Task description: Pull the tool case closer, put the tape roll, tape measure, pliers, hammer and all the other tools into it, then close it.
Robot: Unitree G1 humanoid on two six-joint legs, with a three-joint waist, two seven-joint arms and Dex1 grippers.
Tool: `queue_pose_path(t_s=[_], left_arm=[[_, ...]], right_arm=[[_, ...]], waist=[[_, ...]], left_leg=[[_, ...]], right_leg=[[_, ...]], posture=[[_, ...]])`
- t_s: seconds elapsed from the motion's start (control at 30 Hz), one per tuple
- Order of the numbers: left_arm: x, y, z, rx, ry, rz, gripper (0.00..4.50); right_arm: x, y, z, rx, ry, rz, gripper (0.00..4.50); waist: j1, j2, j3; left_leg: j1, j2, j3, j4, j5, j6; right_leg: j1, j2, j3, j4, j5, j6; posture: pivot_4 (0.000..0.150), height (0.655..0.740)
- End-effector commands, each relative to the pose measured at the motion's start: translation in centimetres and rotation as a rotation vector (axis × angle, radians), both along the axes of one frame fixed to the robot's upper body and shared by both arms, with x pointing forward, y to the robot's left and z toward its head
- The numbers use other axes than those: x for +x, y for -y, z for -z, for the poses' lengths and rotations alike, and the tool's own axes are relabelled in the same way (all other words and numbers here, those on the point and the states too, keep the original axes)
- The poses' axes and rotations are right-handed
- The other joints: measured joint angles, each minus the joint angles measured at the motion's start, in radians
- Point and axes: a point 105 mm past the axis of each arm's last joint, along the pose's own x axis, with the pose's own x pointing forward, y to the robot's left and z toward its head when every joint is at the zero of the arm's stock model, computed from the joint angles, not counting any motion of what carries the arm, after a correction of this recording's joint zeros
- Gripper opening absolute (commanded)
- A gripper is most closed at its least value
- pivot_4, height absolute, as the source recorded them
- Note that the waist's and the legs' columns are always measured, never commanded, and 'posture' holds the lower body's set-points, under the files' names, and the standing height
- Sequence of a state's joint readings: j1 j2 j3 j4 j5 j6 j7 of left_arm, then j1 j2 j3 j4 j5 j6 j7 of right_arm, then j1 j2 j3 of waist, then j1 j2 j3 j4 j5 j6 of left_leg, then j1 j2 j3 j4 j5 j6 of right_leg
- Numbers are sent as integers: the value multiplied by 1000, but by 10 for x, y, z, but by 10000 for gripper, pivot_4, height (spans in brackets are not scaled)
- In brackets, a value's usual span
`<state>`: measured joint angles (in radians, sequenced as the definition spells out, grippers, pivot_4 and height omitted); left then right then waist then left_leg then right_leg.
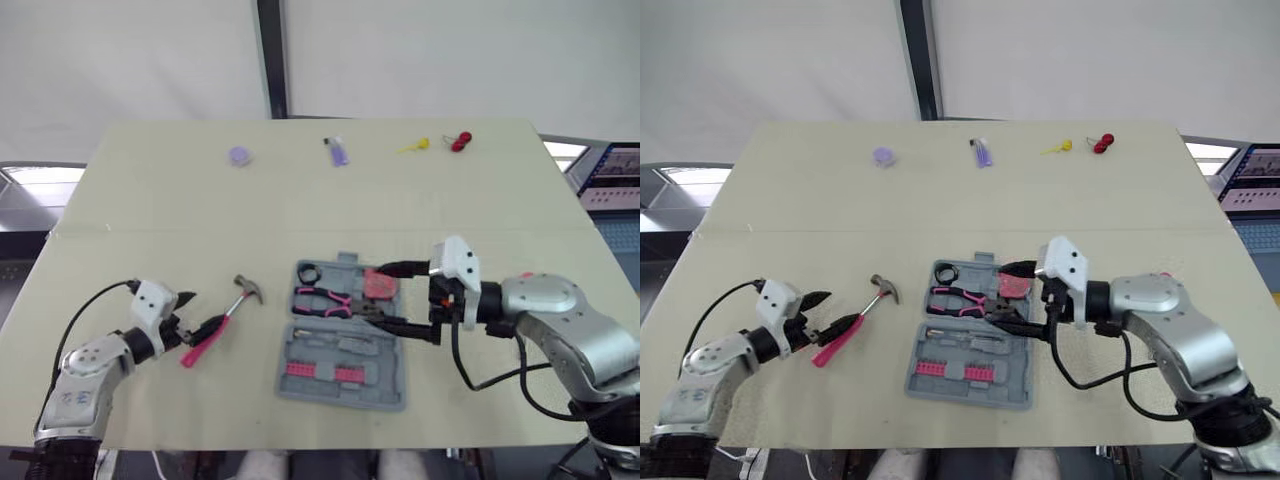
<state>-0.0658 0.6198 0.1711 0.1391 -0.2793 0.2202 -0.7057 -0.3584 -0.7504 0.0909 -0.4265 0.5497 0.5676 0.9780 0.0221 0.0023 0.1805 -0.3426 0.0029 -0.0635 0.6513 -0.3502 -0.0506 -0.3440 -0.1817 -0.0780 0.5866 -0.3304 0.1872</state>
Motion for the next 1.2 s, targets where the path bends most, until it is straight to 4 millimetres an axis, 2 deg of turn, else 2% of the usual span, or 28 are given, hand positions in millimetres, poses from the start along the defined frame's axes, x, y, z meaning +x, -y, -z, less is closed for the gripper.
queue_pose_path(t_s=[0.03,0.3,0.5,0.8,0.9,0.97,1.07,1.13,1.17,1.2], left_arm=[[6,8,8,28,-32,13,45000],[27,37,22,34,-68,39,45000],[30,56,26,27,-74,88,45000],[26,60,35,25,-108,82,45000],[26,62,36,22,-109,84,36796],[26,63,36,21,-107,85,28033],[26,65,36,18,-107,89,11740],[26,66,37,17,-107,92,3095],[26,66,37,17,-108,92,715],[26,66,38,17,-109,92,664]], right_arm=[[-4,-10,-11,8,45,-48,44823],[0,-14,-14,30,57,-20,44823],[5,-11,-16,35,60,14,44823],[6,-8,-15,34,57,35,44823],[6,-9,-15,32,55,36,45000],[7,-9,-15,33,55,36,45000],[7,-9,-15,31,54,37,45000],[6,-9,-15,31,52,38,45000],[6,-9,-15,32,51,39,45000],[6,-9,-15,32,50,39,45000]], waist=[[0,0,0],[7,0,0],[7,0,0],[7,0,0],[7,0,0],[7,0,0],[6,0,0],[7,4,-2],[7,7,-4],[6,8,-4]], left_leg=[[0,0,0,0,0,0],[0,0,0,4,0,0],[0,0,-1,4,0,0],[0,-1,-1,4,0,0],[0,-1,-1,4,0,0],[0,-1,-1,4,0,0],[1,-1,-1,3,0,0],[1,-1,-1,3,0,0],[1,-1,-1,3,0,0],[1,-2,-1,3,0,0]], right_leg=[[0,0,0,1,0,0],[1,0,0,3,0,0],[1,0,0,3,0,0],[1,0,0,3,0,0],[1,0,0,3,0,0],[1,0,0,3,0,0],[1,0,0,3,0,0],[1,0,0,3,0,0],[2,-1,0,2,0,0],[2,-1,0,2,0,0]], posture=[[1500,7400],[1500,7400],[1500,7400],[1500,7400],[1500,7400],[1500,7400],[1500,7400],[1500,7400],[1500,7400],[1500,7400]])
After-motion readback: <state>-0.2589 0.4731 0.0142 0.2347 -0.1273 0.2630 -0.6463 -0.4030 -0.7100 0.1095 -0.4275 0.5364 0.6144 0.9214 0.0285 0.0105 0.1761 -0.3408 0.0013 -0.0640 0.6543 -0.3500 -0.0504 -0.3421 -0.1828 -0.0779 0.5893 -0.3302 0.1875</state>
